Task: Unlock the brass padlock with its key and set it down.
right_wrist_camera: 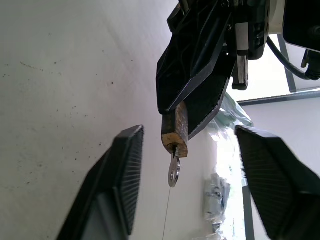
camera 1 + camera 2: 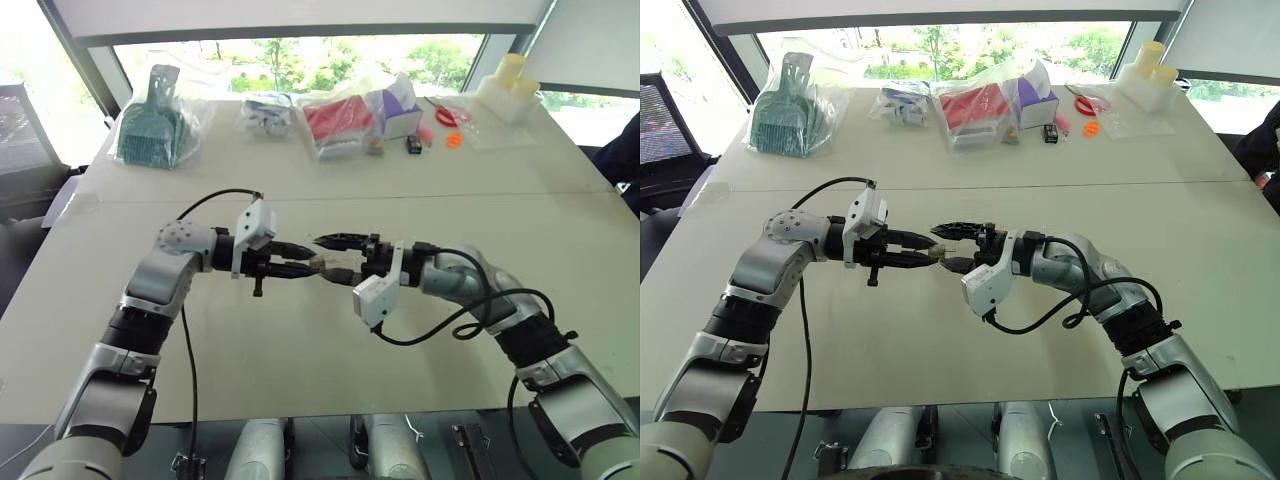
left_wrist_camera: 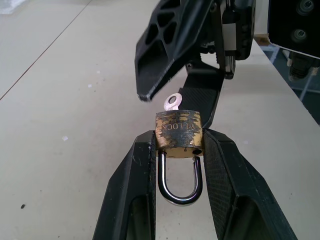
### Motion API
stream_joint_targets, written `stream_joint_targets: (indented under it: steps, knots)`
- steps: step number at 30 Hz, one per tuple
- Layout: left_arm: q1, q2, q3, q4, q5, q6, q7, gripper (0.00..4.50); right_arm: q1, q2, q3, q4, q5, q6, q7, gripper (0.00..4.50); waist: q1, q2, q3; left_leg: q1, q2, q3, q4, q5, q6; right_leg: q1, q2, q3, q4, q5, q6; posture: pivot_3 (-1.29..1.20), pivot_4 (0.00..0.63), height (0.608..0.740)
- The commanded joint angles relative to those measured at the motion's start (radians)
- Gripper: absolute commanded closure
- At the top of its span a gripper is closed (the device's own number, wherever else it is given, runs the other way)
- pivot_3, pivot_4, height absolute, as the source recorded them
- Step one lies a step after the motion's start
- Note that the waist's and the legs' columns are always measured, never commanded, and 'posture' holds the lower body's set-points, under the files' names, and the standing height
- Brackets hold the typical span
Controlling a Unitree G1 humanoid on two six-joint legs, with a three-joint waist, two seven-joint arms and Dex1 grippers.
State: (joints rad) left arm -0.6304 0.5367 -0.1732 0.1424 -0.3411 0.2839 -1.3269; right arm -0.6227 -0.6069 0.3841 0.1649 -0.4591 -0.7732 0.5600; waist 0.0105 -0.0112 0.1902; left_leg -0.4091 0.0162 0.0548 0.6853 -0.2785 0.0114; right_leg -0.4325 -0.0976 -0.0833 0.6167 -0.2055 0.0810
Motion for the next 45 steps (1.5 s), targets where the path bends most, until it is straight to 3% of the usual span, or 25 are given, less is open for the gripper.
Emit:
stream_joint_targets:
  steps: [1, 3, 11, 17, 19, 22, 25, 32, 45]
  knots:
    - [-0.003, 0.002, 0.021, -0.04, -0.026, 0.003, -0.001, 3.77, -0.023, 0.006, -0.014, -0.01, 0.003, -0.02, -0.015, 3.53, 0.0, 0.0, 0.0, 0.0, 0.0, 0.0, 0.0, 0.0, 0.0, 0.0, 0.0, 0.0, 0.0, 0.0, 0.0, 0.0, 0.15, 0.74]
    - [-0.001, 0.002, 0.021, -0.044, -0.028, 0.006, 0.001, 3.77, -0.027, 0.008, -0.014, -0.006, 0.0, -0.025, -0.018, 4.45, 0.0, 0.0, 0.0, 0.0, 0.0, 0.0, 0.0, 0.0, 0.0, 0.0, 0.0, 0.0, 0.0, 0.0, 0.0, 0.0, 0.15, 0.74]
    - [0.01, 0.009, 0.015, -0.056, -0.027, 0.016, 0.01, 3.77, -0.022, 0.008, -0.014, -0.01, 0.004, -0.024, -0.008, 4.45, 0.0, 0.0, 0.0, 0.0, 0.0, 0.0, 0.0, 0.0, 0.0, 0.0, 0.0, 0.0, 0.0, 0.0, 0.0, 0.0, 0.15, 0.74]
    - [0.03, 0.057, 0.038, -0.091, -0.042, 0.069, 0.019, 0.78, -0.018, 0.008, -0.012, -0.005, 0.009, -0.005, 0.002, 4.5, -0.002, 0.0, 0.0, 0.0, 0.0, 0.0, 0.0, 0.0, 0.0, 0.0, 0.0, 0.0, 0.0, 0.0, 0.0, 0.0, 0.15, 0.74]
    - [0.033, 0.062, 0.061, -0.106, -0.057, 0.074, 0.036, 0.04, -0.017, 0.008, -0.011, -0.004, 0.016, 0.002, 0.008, 4.5, -0.001, 0.0, 0.0, 0.0, 0.0, 0.0, 0.0, 0.0, 0.0, 0.0, 0.0, 0.0, 0.0, 0.0, 0.0, 0.0, 0.15, 0.74]
    - [0.028, 0.055, 0.098, -0.115, -0.082, 0.083, 0.064, 0.04, -0.016, 0.01, -0.009, -0.005, 0.017, 0.005, 0.012, 4.5, 0.001, 0.0, 0.0, 0.0, 0.0, 0.0, 0.0, 0.0, 0.0, 0.0, 0.0, 0.0, 0.0, 0.0, 0.0, 0.0, 0.15, 0.74]
    - [0.031, 0.059, 0.121, -0.123, -0.1, 0.09, 0.074, 0.97, -0.014, 0.011, -0.005, -0.007, 0.017, 0.007, 0.019, 4.5, -0.001, 0.0, 0.0, 0.0, 0.0, 0.0, 0.0, 0.0, 0.0, 0.0, 0.0, 0.0, 0.0, 0.0, 0.0, 0.0, 0.15, 0.74]
    - [0.067, 0.076, 0.105, -0.159, -0.102, 0.115, 0.066, 4.46, -0.012, 0.01, -0.006, -0.012, 0.016, 0.005, 0.025, 4.5, -0.001, 0.0, 0.0, 0.0, 0.0, 0.0, 0.0, 0.0, 0.0, 0.0, 0.0, 0.0, 0.0, 0.0, 0.0, 0.0, 0.15, 0.74]
    - [0.089, 0.049, 0.03, -0.089, 0.001, 0.026, 0.098, 4.46, -0.009, 0.01, -0.011, -0.038, 0.028, 0.022, 0.041, 4.5, 0.0, 0.0, 0.0, 0.001, 0.0, 0.0, 0.0, 0.0, 0.0, 0.0, 0.0, 0.0, 0.0, 0.0, 0.0, 0.0, 0.15, 0.74]
